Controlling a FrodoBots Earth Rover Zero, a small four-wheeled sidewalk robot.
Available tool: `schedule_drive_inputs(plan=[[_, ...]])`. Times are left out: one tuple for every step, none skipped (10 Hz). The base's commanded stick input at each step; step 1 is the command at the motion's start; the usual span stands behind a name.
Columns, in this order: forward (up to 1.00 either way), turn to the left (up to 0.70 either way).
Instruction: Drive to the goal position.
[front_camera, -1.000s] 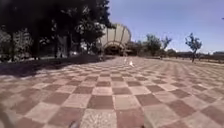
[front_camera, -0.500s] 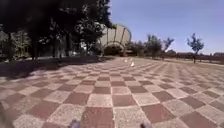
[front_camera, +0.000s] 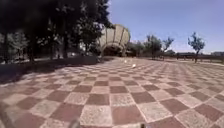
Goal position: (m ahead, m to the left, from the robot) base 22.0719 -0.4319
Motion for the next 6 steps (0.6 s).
schedule_drive_inputs(plan=[[0.7,0.0],[0.7,0.0],[0.7,0.0],[0.7,0.0],[0.7,0.0],[0.7,0.0]])
